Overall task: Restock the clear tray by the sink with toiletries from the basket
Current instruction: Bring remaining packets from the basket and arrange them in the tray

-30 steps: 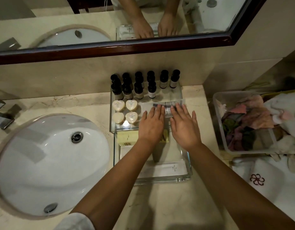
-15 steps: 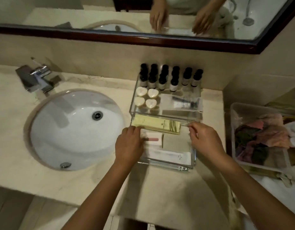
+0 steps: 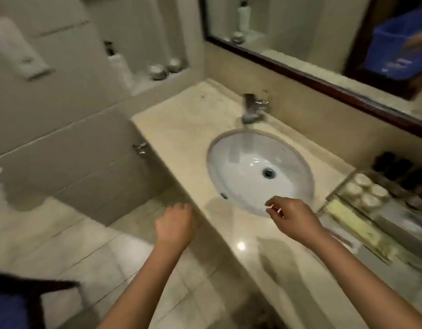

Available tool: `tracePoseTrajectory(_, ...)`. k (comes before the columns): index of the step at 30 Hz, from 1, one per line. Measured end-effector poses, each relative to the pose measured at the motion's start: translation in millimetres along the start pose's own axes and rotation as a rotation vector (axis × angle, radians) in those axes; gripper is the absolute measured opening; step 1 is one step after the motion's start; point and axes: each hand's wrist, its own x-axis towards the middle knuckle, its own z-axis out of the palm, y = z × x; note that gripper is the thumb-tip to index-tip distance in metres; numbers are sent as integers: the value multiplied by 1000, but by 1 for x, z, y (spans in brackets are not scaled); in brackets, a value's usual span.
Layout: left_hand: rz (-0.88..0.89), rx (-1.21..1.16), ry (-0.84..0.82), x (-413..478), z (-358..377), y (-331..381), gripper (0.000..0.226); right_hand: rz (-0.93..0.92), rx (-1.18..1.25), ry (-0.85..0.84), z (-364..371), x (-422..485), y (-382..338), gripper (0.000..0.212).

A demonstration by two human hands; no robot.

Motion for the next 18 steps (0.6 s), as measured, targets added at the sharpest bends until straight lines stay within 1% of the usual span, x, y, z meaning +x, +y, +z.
tracePoseTrajectory(2,-117,-25,-1,-26,2,-60,23,-93,-1,-33,19,6,-57,21)
tracePoseTrajectory(6,-342,-35,-17,-103,11,-194,30,-310,0,-144,80,-3,-188,23)
tracePoseTrajectory(9,-571,-31,-16,-188,16,-301,27,-514,-26,-249,142,-27,-295,24)
tracePoseTrajectory(12,-790,-63,-10,-275,26,-387,23,-686,-56,-356,192,-62,-388,25)
tracePoseTrajectory(15,-992,-111,-11,-354,37,-445,21,-851,-107,-478,236,-99,-470,27)
tracePoseTrajectory(18,-1130,-176,-13,-402,49,-476,23,-960,-191,-517,269,-120,-523,26)
